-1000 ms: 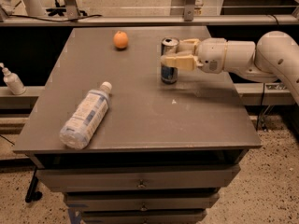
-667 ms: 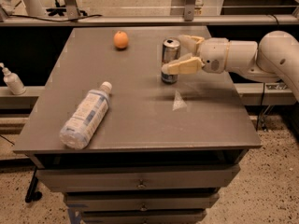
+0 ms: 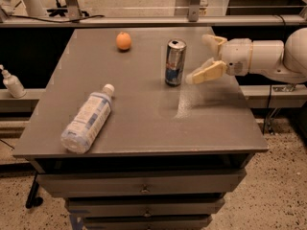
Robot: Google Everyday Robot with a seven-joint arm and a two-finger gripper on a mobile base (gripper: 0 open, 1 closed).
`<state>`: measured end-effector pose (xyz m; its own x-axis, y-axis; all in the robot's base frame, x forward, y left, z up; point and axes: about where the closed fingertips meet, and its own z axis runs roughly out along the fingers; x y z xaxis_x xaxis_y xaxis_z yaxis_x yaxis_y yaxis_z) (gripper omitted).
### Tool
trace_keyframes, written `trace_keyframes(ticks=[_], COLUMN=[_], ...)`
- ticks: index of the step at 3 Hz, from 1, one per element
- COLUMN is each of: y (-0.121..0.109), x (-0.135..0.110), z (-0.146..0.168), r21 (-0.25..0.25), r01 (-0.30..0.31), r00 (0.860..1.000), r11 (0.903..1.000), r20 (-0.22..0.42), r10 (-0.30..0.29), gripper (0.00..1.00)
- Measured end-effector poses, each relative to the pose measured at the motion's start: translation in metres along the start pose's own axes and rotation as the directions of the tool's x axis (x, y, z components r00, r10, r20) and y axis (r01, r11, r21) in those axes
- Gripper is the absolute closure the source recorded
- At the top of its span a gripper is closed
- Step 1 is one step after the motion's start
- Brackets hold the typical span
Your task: Place redbull can upright
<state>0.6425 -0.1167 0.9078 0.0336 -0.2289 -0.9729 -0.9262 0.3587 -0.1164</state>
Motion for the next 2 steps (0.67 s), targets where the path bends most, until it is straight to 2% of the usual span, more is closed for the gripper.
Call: trace_keyframes(ticks=[1, 2], y=[-0.0115, -0.0120], x=[0.0160, 0.0167], z=[-0.0535, -0.0576], r21=[0.039, 0.038], r01=[0.020, 0.021], r00=[0.998, 0.997], r11=[0.9990, 0.9990], r20=[-0.063, -0.069], r10=[-0.017, -0.019], gripper=[0.00, 0.00])
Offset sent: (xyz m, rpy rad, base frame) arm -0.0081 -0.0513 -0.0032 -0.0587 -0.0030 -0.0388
